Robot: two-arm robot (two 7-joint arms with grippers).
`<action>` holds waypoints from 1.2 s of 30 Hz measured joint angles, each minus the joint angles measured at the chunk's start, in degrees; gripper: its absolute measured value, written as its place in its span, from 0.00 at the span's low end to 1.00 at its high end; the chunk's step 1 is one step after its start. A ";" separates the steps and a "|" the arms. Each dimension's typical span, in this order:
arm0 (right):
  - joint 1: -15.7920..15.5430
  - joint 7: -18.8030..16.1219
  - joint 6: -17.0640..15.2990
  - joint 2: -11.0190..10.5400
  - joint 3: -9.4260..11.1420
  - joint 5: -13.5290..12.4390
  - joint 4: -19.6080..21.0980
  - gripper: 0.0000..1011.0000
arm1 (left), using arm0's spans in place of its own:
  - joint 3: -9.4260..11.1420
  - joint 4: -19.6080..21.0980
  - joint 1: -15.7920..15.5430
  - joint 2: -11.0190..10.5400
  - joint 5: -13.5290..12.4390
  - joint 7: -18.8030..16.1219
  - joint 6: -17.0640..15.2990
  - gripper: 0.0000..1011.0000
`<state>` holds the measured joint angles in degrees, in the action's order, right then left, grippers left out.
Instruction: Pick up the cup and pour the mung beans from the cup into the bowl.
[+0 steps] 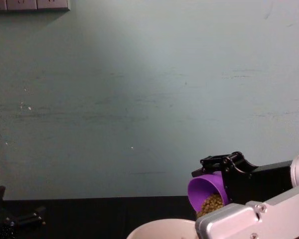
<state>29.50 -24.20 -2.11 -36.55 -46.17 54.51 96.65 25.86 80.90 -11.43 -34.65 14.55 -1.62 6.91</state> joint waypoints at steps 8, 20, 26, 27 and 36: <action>0.33 -0.77 0.62 0.17 -0.57 3.06 0.26 0.73 | 0.00 0.00 0.00 0.00 0.00 0.00 0.00 0.99; 1.15 -0.95 1.13 -0.08 -3.66 13.06 0.98 0.73 | 0.00 0.00 0.00 0.00 0.00 0.00 0.00 0.99; 1.20 0.04 0.87 -0.19 -4.57 16.41 1.05 0.73 | 0.00 0.00 0.00 0.00 0.00 0.00 0.00 0.99; 1.20 0.16 0.85 -0.20 -4.61 16.67 1.05 0.73 | 0.00 0.00 0.00 0.00 0.00 0.00 0.00 0.99; 1.35 0.26 0.66 -0.44 -5.44 19.63 0.92 0.73 | 0.00 0.00 0.00 0.00 0.00 0.00 0.00 0.99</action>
<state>30.85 -23.94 -1.45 -36.99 -51.60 74.15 97.57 25.86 80.90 -11.43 -34.65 14.55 -1.62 6.91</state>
